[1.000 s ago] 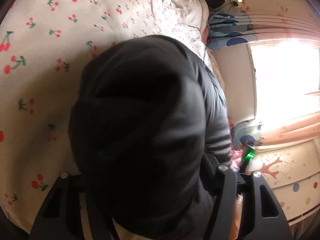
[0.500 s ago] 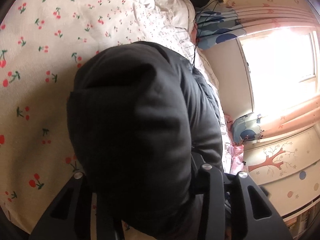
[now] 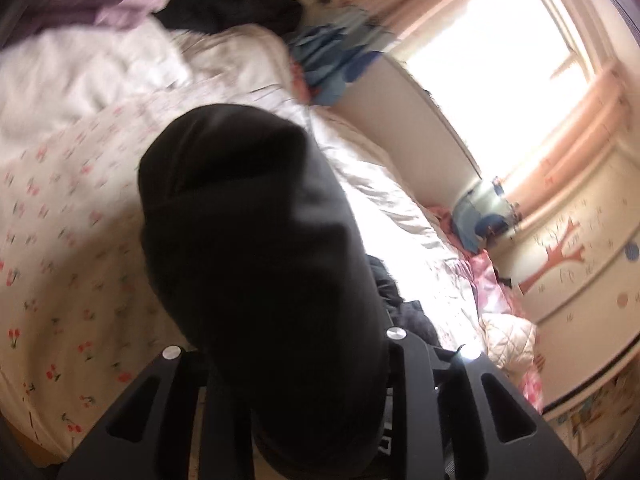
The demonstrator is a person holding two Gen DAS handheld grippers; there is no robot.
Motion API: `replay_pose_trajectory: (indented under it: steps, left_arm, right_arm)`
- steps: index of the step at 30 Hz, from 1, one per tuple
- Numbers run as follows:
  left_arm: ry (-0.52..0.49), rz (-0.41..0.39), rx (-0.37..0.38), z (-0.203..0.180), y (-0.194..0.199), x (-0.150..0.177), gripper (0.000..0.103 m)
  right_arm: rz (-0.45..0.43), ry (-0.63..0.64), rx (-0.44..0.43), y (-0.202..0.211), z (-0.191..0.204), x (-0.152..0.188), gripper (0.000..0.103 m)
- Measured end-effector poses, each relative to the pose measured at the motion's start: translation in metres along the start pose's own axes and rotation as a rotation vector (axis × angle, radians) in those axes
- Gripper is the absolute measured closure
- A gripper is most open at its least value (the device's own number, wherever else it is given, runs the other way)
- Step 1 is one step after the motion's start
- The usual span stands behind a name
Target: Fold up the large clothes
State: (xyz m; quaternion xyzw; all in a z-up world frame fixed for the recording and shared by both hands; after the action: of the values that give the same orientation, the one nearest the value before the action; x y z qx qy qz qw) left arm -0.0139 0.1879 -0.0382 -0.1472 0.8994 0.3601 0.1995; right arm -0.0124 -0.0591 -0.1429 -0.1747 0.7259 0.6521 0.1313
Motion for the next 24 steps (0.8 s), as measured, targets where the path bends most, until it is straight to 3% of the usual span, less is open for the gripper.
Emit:
replay_pose_trajectory:
  steps: [4,7,9,11,12,16,18,24]
  left_arm:
    - [-0.074,-0.008,0.024,-0.039,0.001,-0.003,0.077]
    - [-0.149,-0.001,0.051,-0.078,-0.005,0.004,0.077]
    - [-0.203,0.01,0.057,-0.101,-0.012,0.01,0.077]
    - [-0.289,0.037,0.06,-0.129,-0.021,0.024,0.077]
    - [-0.332,0.054,0.061,-0.144,-0.03,0.029,0.077]
    - [-0.539,0.159,0.055,-0.205,-0.074,0.077,0.077]
    - [-0.62,0.228,0.066,-0.227,-0.101,0.107,0.077]
    - [-0.738,0.416,0.078,-0.245,-0.161,0.19,0.077]
  right_arm:
    - [-0.041,-0.103,-0.212,0.028,-0.031,0.008,0.02]
    - [-0.034,-0.232,-0.501,0.04,-0.061,0.019,0.019]
    - [-0.035,-0.381,-0.777,0.045,-0.094,0.027,0.019]
    - [-0.079,-0.507,-0.975,0.055,-0.124,0.039,0.019]
    - [-0.104,-0.547,-1.019,0.059,-0.138,0.042,0.019]
    - [-0.212,-0.671,-1.078,0.08,-0.203,0.068,0.019]
    - [-0.252,-0.715,-1.066,0.086,-0.238,0.074,0.018]
    - [-0.328,-0.727,-0.854,0.134,-0.292,0.094,0.015]
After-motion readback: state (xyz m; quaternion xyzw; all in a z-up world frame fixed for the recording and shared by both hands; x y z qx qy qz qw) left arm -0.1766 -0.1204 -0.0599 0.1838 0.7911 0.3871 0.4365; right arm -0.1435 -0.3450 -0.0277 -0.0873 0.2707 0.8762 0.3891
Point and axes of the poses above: each gripper's, at about its wrist camera, not at the fingertips, and y roughly against the way its jaws point, z to its left, x to its underside, the point moved 7 cm from there along -y, roughly the way its jaws point, and after that the axes turned 12 degrees about z, right-handed, at the moved point
